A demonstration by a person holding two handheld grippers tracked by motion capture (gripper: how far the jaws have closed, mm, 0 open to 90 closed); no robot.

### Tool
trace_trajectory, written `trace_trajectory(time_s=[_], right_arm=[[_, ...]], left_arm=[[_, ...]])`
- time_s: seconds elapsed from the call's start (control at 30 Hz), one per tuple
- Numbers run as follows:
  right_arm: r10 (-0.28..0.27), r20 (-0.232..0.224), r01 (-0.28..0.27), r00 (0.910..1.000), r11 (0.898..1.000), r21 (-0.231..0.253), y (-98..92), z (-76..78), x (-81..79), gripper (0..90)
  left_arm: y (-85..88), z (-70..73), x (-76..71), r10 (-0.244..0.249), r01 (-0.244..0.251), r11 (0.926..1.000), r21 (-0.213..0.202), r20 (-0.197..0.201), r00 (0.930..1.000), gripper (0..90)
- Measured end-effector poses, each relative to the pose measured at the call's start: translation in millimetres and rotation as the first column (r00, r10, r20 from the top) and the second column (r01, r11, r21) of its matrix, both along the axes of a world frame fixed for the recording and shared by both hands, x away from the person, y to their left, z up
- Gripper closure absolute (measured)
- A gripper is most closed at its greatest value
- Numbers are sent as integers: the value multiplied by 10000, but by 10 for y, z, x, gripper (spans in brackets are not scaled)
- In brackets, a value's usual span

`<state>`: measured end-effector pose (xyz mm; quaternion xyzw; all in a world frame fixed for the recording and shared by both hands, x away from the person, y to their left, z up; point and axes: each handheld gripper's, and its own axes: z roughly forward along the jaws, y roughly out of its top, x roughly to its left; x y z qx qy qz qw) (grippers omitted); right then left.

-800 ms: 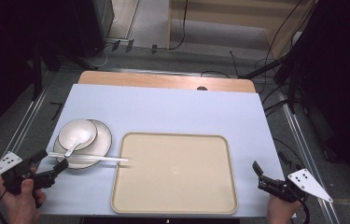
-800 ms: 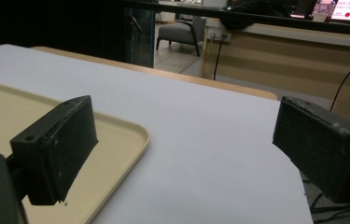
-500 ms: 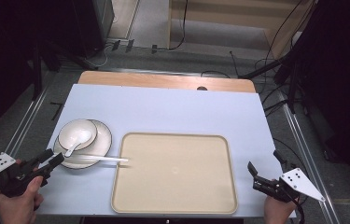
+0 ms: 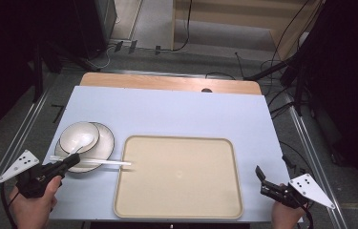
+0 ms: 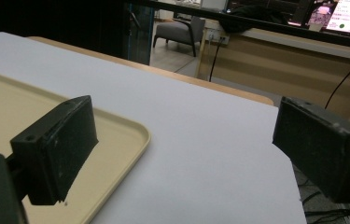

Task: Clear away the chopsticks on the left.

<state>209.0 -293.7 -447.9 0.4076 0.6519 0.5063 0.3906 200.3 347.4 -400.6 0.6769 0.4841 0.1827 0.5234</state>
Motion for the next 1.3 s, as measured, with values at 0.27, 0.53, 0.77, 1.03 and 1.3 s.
trace_trajectory(time_s=[0.27, 0.53, 0.77, 1.03, 1.3], right_arm=[[38, 142, -37, 9999, 9999, -136, 77, 19, -20, 64], [236, -15, -236, 9997, 9995, -195, 147, 10, 1, 64], [297, -122, -300, 9995, 9991, -296, 169, -1, 15, 65], [288, -97, -291, 9995, 9991, -323, 168, -2, 16, 64], [309, -129, -313, 9994, 9990, -326, 182, -2, 18, 64]], left_arm=[[-292, -154, 127, -521, 575, 9964, 615, -866, 9949, 900], [-367, -319, 195, -438, 633, 9913, 1151, -1645, 9854, 900], [-443, -366, 281, -83, 366, 9847, 1704, -1641, 9864, 900], [-443, -403, 356, 69, 282, 9816, 1887, -1831, 9831, 900], [-451, -403, 438, 235, 111, 9803, 1970, -1728, 9847, 900]])
